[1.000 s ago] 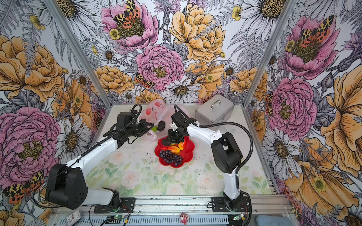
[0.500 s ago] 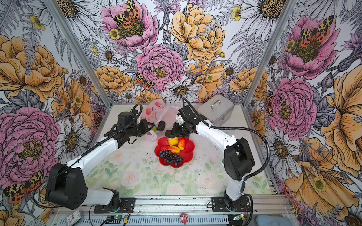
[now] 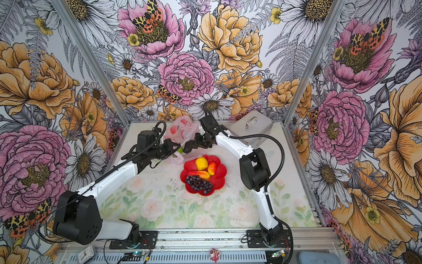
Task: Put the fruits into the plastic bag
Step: 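Carry the second dark avocado into the pink bag and release it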
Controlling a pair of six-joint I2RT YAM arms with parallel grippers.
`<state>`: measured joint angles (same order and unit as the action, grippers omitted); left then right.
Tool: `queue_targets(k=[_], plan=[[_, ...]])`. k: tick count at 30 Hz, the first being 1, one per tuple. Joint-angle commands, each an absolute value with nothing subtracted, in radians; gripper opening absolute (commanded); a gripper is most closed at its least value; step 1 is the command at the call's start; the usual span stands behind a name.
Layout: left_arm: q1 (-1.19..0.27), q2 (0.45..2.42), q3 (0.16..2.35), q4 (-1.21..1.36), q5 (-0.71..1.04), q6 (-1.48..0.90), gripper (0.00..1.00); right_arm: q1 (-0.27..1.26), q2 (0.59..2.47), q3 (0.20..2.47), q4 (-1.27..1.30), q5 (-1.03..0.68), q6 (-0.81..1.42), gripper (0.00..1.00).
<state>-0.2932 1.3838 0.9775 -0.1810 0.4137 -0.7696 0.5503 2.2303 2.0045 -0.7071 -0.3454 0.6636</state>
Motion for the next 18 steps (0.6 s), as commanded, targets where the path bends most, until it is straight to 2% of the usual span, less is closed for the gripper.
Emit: queue_targets(k=[1,7,13,18], plan=[[-0.306,1.399,0.991,-0.155,0.441,-0.786,0.0,0.546,2.296,2.122,-0.687,-0.296,0.666,0.21],[-0.306,1.402,1.003,-0.167,0.433,-0.781,0.0,0.531,2.399,2.253,-0.689,-0.306,0.701,0.29],[-0.302,1.404,1.008,-0.178,0.425,-0.785,0.0,0.531,2.4,2.285,-0.689,-0.321,0.712,0.61],[-0.294,1.41,1.006,-0.181,0.423,-0.795,0.0,0.537,2.337,2.241,-0.69,-0.368,0.669,0.76]])
